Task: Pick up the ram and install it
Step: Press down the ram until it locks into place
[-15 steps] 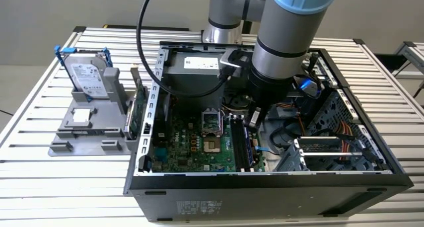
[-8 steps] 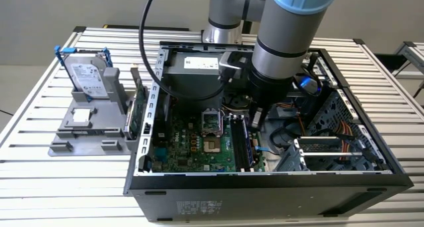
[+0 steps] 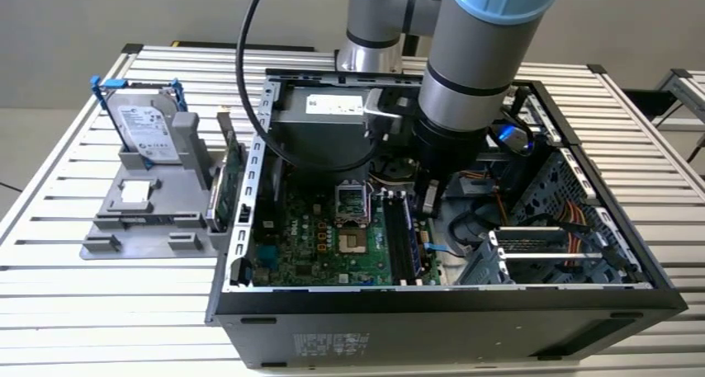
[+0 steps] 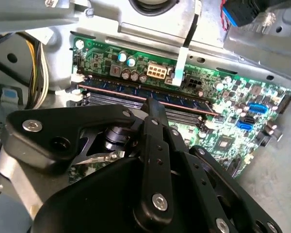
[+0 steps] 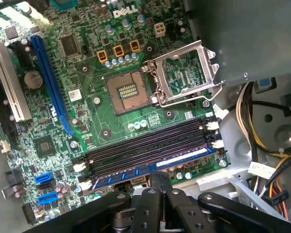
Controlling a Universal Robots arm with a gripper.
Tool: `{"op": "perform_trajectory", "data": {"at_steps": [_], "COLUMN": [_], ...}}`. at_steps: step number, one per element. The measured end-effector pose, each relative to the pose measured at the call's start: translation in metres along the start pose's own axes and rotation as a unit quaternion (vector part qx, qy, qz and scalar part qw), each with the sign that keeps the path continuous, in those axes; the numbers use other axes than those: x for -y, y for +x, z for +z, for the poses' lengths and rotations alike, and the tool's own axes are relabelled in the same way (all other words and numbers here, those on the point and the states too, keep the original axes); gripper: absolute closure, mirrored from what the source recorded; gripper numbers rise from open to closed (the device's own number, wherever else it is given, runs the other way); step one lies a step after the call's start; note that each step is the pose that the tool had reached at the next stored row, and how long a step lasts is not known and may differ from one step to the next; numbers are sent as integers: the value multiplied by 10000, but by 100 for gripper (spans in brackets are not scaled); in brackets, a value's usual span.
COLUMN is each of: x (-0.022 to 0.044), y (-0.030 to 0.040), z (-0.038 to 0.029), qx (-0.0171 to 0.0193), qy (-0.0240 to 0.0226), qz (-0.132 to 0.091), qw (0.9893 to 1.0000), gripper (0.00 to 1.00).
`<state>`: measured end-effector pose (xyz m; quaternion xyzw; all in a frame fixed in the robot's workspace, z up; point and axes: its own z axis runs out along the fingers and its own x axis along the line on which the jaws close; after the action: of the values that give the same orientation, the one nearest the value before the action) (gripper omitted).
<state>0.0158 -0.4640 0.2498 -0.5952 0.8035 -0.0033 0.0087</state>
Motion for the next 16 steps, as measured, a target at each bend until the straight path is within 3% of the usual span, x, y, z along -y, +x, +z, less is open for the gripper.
{"op": "perform_trajectory", "data": {"at_steps": [8,16], "x": [-1,-1], "y": [-1,-3], "z": [4,7], "qx": [8,14], "qy": [-4,-9], "qz": [-427,-862], "qw": [9991,9963], "gripper": [100,100]}}
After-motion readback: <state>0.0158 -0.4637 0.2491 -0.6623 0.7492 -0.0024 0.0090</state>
